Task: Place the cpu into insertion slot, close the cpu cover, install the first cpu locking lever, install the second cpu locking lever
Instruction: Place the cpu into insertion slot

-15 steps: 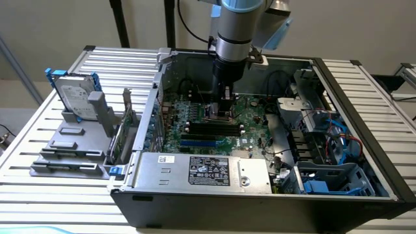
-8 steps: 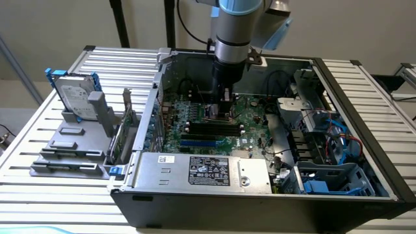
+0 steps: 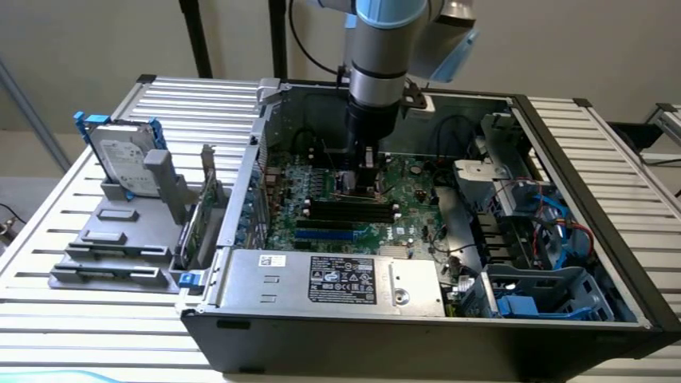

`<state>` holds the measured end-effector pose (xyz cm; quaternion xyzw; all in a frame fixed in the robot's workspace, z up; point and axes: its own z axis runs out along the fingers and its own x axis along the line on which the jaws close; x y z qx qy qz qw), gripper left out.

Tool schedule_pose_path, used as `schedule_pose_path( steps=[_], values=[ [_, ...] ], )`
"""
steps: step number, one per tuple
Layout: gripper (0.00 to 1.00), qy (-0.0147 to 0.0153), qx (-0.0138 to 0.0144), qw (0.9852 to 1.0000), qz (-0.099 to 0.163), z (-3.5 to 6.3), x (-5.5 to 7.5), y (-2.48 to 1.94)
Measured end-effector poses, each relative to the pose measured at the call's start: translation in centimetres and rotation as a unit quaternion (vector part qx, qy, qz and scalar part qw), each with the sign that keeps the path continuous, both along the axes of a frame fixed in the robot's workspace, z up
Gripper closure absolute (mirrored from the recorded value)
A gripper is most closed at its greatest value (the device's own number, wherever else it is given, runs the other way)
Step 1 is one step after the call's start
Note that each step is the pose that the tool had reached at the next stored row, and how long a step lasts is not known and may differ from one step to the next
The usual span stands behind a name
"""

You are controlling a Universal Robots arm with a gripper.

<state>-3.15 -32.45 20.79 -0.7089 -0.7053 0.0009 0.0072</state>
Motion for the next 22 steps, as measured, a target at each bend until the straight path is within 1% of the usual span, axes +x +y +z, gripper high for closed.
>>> schedule_pose_path(
  steps=[13,20,22],
  values=[
    [0.45,0.0,-0.0002,1.0,-0.009,-0.49,-0.01,0.09],
    [0.45,-0.0001,-0.0002,1.0,-0.01,-0.68,0.0,0.33],
    [0.45,0.0,-0.0003,1.0,-0.01,-0.71,0.0,0.33]
  ],
)
